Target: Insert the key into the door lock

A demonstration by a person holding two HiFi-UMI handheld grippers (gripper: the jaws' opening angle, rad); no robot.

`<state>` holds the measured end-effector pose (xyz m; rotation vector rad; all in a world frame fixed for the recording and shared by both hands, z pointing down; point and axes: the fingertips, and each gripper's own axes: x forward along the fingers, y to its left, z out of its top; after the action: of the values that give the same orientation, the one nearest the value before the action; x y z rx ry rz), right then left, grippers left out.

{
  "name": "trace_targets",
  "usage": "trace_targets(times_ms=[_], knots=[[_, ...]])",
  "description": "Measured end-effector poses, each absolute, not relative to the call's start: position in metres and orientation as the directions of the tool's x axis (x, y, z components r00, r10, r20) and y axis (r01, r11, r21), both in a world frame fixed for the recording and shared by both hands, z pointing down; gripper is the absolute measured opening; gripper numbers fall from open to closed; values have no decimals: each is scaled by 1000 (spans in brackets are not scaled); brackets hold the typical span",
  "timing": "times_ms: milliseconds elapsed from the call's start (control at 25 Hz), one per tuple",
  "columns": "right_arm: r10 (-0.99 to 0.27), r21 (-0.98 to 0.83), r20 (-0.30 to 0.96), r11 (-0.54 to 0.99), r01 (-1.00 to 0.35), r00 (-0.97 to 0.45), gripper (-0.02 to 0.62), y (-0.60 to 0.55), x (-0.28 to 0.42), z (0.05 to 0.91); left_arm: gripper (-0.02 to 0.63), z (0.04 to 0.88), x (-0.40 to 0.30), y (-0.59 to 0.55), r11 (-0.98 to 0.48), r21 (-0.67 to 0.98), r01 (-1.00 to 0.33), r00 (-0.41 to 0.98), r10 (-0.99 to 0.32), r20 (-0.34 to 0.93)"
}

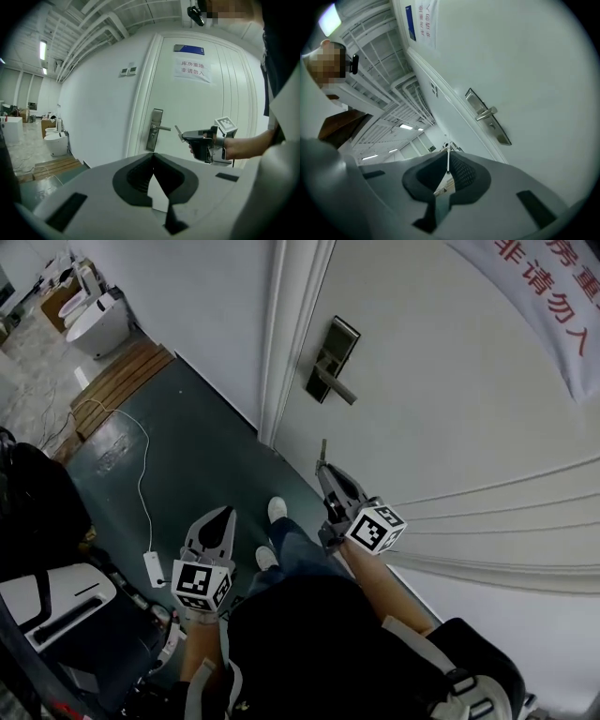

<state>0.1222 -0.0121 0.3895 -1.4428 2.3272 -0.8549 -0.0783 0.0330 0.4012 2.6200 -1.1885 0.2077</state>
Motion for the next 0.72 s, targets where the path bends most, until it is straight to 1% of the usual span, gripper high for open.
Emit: trace_targets(times_ms=[120, 280, 400, 560, 720], knots=[[-881, -670, 75, 303, -678, -467, 32, -33, 112, 402, 8, 412, -93, 29, -606, 186, -773, 634, -734, 243], [-877, -764, 52, 273, -585, -477, 32, -58, 107, 415, 8, 428, -101, 20, -573, 198, -795, 607, -749, 266], [-878, -784, 48, 263, -563, -477, 32, -79, 103, 425, 8, 437, -105, 5, -564, 194, -803, 596, -755, 274], [-889, -820, 72, 205, -534, -452, 32, -103, 109, 447, 8, 442, -104, -15, -561, 192, -805, 593, -758, 272], [-912, -884, 73, 128, -449, -405, 32, -126, 117, 462, 8, 448, -99, -33, -567, 196, -800, 600, -750, 279]])
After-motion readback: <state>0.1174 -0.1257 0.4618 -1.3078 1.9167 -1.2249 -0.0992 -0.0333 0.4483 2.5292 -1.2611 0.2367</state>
